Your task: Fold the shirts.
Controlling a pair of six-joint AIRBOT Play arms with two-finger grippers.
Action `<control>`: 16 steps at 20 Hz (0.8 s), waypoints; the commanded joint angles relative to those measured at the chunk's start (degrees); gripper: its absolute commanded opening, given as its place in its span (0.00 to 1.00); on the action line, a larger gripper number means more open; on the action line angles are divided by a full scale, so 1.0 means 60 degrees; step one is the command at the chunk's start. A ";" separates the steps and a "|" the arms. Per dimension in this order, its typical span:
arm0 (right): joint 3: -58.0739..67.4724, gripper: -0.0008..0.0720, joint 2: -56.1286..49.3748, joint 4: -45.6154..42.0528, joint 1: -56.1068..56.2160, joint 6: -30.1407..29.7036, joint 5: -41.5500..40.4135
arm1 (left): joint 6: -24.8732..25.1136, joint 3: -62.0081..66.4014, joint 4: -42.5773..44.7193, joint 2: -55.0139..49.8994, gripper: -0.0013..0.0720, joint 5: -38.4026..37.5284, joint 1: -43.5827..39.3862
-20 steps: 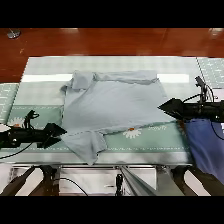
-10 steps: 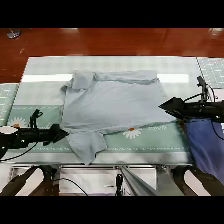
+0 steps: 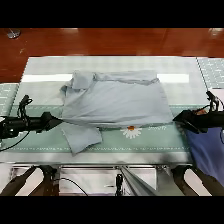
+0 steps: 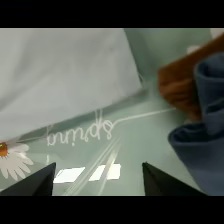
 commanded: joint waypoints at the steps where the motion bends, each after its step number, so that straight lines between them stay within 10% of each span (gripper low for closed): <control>1: -0.0306 0.87 -0.0058 -0.0047 0.0335 0.0259 -0.0291 | 0.0015 0.0131 0.0117 0.0000 0.06 -0.0025 0.0266; 16: 0.0627 0.84 -0.3344 0.1603 0.0907 0.0051 -0.1883 | 0.0022 0.0127 0.0149 -0.0015 0.06 -0.0313 0.0386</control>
